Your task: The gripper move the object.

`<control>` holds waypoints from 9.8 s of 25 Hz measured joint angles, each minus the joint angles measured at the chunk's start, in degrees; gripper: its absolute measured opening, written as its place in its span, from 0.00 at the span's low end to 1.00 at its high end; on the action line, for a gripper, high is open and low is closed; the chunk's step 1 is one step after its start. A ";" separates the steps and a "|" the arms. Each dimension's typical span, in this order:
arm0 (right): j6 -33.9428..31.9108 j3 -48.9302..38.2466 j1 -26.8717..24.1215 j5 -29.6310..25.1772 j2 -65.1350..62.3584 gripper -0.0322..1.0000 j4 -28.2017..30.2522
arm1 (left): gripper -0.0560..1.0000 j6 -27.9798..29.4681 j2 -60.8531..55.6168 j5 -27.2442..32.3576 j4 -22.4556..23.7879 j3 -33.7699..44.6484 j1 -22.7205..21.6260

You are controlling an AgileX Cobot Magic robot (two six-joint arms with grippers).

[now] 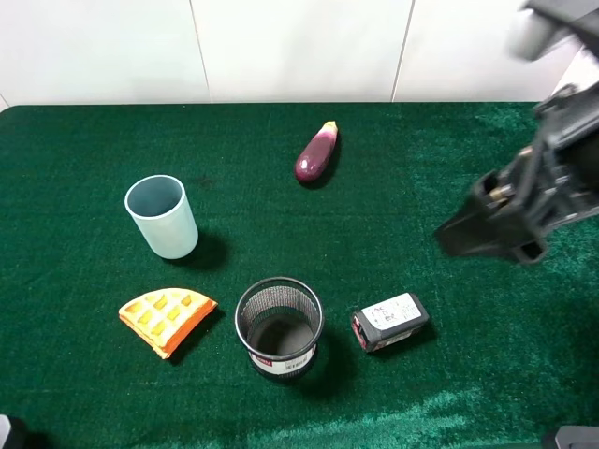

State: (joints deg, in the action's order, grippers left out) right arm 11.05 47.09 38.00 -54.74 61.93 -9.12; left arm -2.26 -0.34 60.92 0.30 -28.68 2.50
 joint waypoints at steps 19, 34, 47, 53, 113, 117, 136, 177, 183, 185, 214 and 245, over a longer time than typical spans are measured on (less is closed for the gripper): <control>-11.05 9.55 12.29 7.15 23.91 0.70 -1.35 | 0.94 0.00 0.00 0.00 0.00 0.00 0.00; -8.13 9.55 16.11 11.04 31.54 0.70 -6.99 | 0.94 0.00 0.00 0.00 0.00 0.00 0.00; -9.51 9.55 16.32 14.64 37.56 0.70 -3.52 | 0.94 0.00 0.00 0.00 0.24 0.00 0.00; -9.73 9.55 16.32 16.03 41.86 0.70 -3.41 | 0.94 0.00 0.00 0.00 0.24 0.00 0.00; -11.46 27.99 16.32 -2.22 45.21 0.06 0.92 | 0.94 0.00 0.00 0.00 0.24 0.00 0.00; -12.29 33.02 16.32 -6.91 45.21 0.06 2.76 | 0.94 0.00 0.00 0.00 0.24 0.00 0.00; -13.95 45.99 0.03 -11.38 45.21 0.06 5.34 | 0.94 0.00 0.00 0.00 0.24 0.00 0.00; -10.74 45.99 -21.28 9.25 61.26 0.06 4.93 | 0.94 0.00 0.00 0.00 0.25 0.00 0.00; -10.74 45.99 -21.28 9.70 62.65 0.06 4.82 | 0.94 0.00 0.00 0.00 0.25 0.00 0.00; -10.74 45.99 -21.28 9.75 62.79 0.06 4.74 | 0.94 0.00 0.00 0.00 0.30 0.00 0.00; -11.83 45.99 -21.28 8.50 58.51 0.70 5.23 | 0.94 0.00 0.00 0.00 0.30 0.00 0.00; -18.69 36.64 -21.28 -14.78 23.69 0.70 6.72 | 0.94 0.00 0.00 0.00 0.30 0.00 0.00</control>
State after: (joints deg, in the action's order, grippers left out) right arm -7.64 83.72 16.72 -69.52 85.63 -2.41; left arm -2.26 -0.34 60.92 0.60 -28.68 2.50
